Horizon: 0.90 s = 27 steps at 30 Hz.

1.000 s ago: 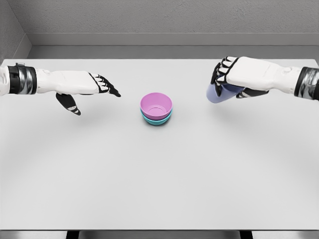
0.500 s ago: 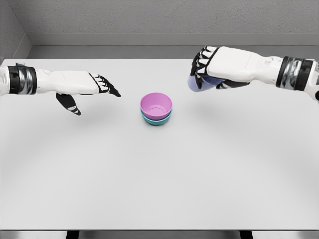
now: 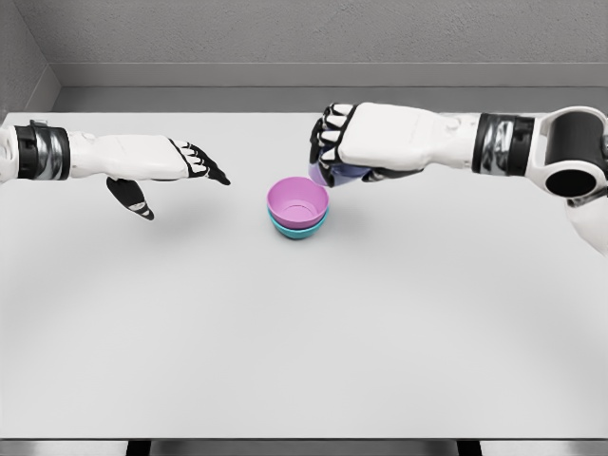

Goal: Stacking bowl and cup with both arms

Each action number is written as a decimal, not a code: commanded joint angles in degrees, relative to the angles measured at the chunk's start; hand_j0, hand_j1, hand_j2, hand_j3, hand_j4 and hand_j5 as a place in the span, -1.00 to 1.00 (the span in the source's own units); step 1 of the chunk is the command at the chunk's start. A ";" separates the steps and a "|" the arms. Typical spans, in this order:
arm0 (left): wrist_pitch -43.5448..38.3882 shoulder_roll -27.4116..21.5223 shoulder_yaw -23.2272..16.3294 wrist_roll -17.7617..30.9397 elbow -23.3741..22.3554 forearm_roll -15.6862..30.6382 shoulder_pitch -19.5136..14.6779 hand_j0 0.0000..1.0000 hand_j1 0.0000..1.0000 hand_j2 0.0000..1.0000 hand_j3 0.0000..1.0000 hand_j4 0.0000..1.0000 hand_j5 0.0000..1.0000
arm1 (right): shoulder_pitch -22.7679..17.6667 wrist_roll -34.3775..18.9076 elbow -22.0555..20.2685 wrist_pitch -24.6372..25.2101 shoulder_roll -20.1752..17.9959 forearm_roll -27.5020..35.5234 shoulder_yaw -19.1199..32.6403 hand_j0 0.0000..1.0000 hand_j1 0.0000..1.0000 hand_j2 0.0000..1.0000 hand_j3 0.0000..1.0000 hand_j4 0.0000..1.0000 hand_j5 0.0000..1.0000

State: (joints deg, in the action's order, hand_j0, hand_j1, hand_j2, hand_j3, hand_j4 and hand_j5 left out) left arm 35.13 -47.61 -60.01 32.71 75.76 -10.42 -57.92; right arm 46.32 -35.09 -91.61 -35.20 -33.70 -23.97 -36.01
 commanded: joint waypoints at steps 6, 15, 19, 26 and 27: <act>-0.13 -0.03 0.06 -0.10 0.00 0.31 0.00 1.00 1.00 1.00 1.00 1.00 1.00 | 0.70 0.09 -1.91 0.20 2.15 0.24 -3.54 -0.18 -0.18 -0.18 -0.18 -0.18 -0.18; -0.13 -0.03 0.06 -0.02 0.00 0.31 0.00 1.00 1.00 1.00 1.00 1.00 1.00 | 0.62 0.09 -1.82 0.20 3.29 -1.25 -5.39 -0.18 -0.18 -0.18 -0.18 -0.18 -0.18; -0.13 -0.03 0.06 -0.02 0.00 0.31 0.00 1.00 1.00 1.00 1.00 1.00 1.00 | 0.70 0.09 -1.29 0.20 4.26 -1.34 -5.39 -0.18 -0.18 -0.18 -0.18 -0.18 -0.18; -0.13 -0.03 0.06 -0.02 0.00 0.31 0.00 1.00 1.00 1.00 1.00 1.00 1.00 | 1.06 0.09 1.26 0.20 4.44 -1.61 -5.21 -0.18 -0.18 -0.18 -0.18 -0.18 -0.18; -0.13 -0.03 0.06 -0.02 0.00 0.31 0.00 1.00 1.00 1.00 1.00 1.00 1.00 | 1.06 0.09 1.26 0.20 4.35 -1.69 -5.21 -0.18 -0.18 -0.18 -0.18 -0.18 -0.18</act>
State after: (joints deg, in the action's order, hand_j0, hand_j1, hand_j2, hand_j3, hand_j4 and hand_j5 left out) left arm 35.13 -47.61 -60.01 32.72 75.77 -10.42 -57.92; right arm 47.37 -35.08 -90.83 -35.19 -29.31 -25.84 -41.30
